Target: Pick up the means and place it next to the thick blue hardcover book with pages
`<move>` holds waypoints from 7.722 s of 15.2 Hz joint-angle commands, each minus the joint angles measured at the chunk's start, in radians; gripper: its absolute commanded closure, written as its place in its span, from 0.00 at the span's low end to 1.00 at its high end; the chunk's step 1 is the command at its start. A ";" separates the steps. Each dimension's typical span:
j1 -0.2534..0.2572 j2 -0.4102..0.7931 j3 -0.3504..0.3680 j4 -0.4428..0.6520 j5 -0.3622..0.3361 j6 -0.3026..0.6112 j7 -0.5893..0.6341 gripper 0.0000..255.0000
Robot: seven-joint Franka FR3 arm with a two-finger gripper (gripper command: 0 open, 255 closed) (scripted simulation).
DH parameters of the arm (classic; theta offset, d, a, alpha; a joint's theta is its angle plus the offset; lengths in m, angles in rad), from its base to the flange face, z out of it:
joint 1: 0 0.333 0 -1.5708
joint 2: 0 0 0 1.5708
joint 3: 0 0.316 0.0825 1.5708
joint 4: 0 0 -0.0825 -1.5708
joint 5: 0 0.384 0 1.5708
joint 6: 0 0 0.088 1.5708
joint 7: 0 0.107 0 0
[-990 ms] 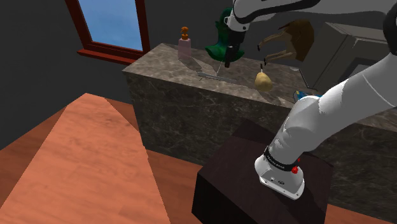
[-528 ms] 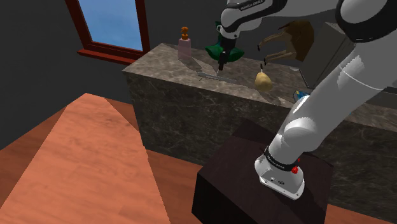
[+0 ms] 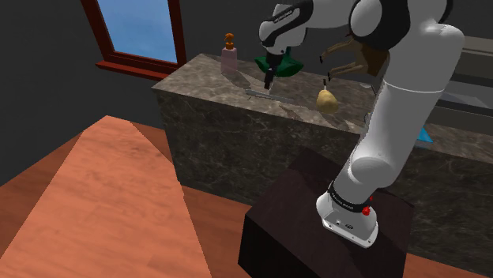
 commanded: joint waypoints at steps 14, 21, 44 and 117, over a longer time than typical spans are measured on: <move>-0.039 0.157 0.024 0.051 0.100 0.083 -0.097 0.00; -0.039 0.157 0.024 0.051 0.100 0.083 -0.097 1.00; -0.023 0.060 0.001 0.165 0.031 -0.114 -0.046 1.00; -0.400 -0.952 -0.149 -0.710 -0.557 -0.162 -0.179 0.00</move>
